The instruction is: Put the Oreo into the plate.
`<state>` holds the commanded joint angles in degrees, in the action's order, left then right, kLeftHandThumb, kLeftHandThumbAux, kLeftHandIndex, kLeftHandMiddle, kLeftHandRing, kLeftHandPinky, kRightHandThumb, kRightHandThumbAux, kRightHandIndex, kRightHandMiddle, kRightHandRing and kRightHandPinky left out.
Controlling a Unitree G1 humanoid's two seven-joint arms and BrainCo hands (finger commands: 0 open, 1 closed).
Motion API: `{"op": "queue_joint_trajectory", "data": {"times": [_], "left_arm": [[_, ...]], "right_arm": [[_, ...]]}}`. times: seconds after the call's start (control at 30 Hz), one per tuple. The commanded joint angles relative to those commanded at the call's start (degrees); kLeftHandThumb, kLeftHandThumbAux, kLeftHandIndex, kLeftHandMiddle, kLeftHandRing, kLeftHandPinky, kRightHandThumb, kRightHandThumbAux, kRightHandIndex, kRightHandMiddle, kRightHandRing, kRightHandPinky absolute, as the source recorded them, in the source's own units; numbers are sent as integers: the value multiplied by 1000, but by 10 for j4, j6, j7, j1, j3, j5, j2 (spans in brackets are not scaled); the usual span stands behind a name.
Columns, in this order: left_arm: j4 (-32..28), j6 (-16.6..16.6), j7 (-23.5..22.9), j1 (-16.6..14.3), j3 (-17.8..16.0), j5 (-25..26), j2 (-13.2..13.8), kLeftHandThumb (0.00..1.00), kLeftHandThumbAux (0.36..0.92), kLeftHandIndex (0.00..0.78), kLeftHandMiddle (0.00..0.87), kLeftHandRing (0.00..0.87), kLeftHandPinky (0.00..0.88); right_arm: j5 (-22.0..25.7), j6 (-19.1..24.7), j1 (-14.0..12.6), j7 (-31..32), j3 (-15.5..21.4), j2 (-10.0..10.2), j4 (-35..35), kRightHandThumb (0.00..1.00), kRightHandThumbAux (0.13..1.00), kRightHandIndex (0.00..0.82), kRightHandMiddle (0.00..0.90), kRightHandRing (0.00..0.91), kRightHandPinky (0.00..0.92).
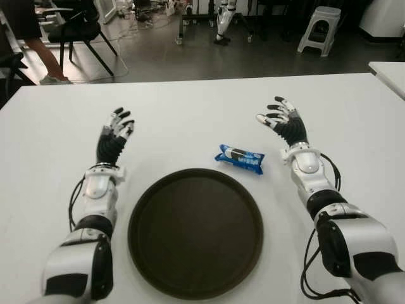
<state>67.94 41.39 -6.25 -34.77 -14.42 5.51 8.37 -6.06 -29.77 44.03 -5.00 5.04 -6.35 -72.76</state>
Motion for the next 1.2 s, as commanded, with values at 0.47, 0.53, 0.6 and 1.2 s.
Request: {"op": "queue_joint_trajectory", "data": {"times": [0.47,0.53,0.6,1.2], "left_arm": [[-24,-4,6,6,-2,7,-10,87,618,73,162,158,169],[-27,-10,7,7,-1,8,-11,85,618,74,161,153,160],[-30,-15,9,8,0,7,-11,80,620,72,160,149,153],[-41,-45,23,-16,-2,11,-12,57,695,94,168,155,147]], "right_arm": [[4,-8,-6,2,2,2,2,128,685,146,251,267,290],[5,-12,-7,1,3,3,2,126,683,144,248,264,285],[6,-14,-8,0,4,3,2,124,682,142,245,260,282],[10,-26,-5,-22,8,3,31,85,644,148,261,269,289]]}}
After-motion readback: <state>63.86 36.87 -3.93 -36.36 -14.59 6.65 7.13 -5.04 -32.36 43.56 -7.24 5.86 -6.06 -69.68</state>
